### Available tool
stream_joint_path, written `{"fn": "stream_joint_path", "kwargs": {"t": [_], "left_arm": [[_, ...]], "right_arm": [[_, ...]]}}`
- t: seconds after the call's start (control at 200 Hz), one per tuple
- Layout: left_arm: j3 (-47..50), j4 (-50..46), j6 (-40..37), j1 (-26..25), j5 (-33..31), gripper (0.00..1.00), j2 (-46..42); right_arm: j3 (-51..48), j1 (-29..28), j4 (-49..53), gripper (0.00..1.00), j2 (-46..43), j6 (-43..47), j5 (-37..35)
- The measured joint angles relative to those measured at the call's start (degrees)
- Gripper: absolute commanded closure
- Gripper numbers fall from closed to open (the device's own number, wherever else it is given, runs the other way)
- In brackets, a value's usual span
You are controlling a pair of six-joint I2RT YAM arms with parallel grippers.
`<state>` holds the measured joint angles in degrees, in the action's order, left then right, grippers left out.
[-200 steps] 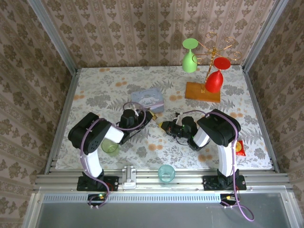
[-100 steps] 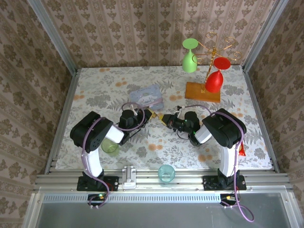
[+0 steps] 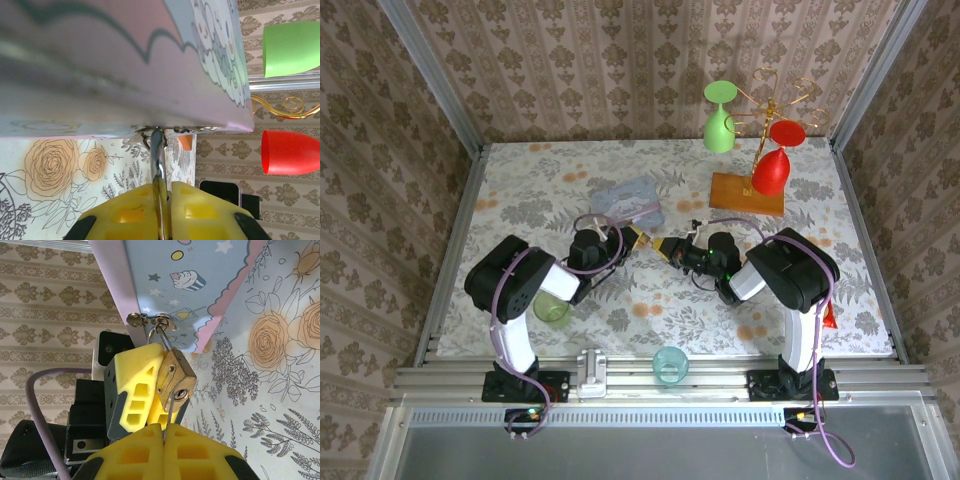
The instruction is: Unlock the padlock with the key
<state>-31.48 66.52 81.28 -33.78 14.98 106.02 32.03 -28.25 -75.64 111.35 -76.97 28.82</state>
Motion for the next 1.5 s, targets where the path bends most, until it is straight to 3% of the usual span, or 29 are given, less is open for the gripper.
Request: {"fn": "stream_joint_path", "kwargs": {"t": [0.95, 1.22, 1.5], "left_arm": [[0.0, 1.8, 3.3, 0.0, -0.1, 1.00, -0.9], [-0.4, 1.6, 4.2, -0.3, -2.9, 1.00, -1.1], [-0.2, -0.3, 4.2, -0.3, -4.1, 1.00, -2.3]], "right_arm": [[1.3, -0.5, 0.0, 1.00, -0.2, 0.2, -0.3], [3.6, -0.3, -1.0, 1.00, 2.1, 0.0, 0.1], [6.6, 2.5, -3.1, 1.00, 6.1, -1.9, 7.4]]}}
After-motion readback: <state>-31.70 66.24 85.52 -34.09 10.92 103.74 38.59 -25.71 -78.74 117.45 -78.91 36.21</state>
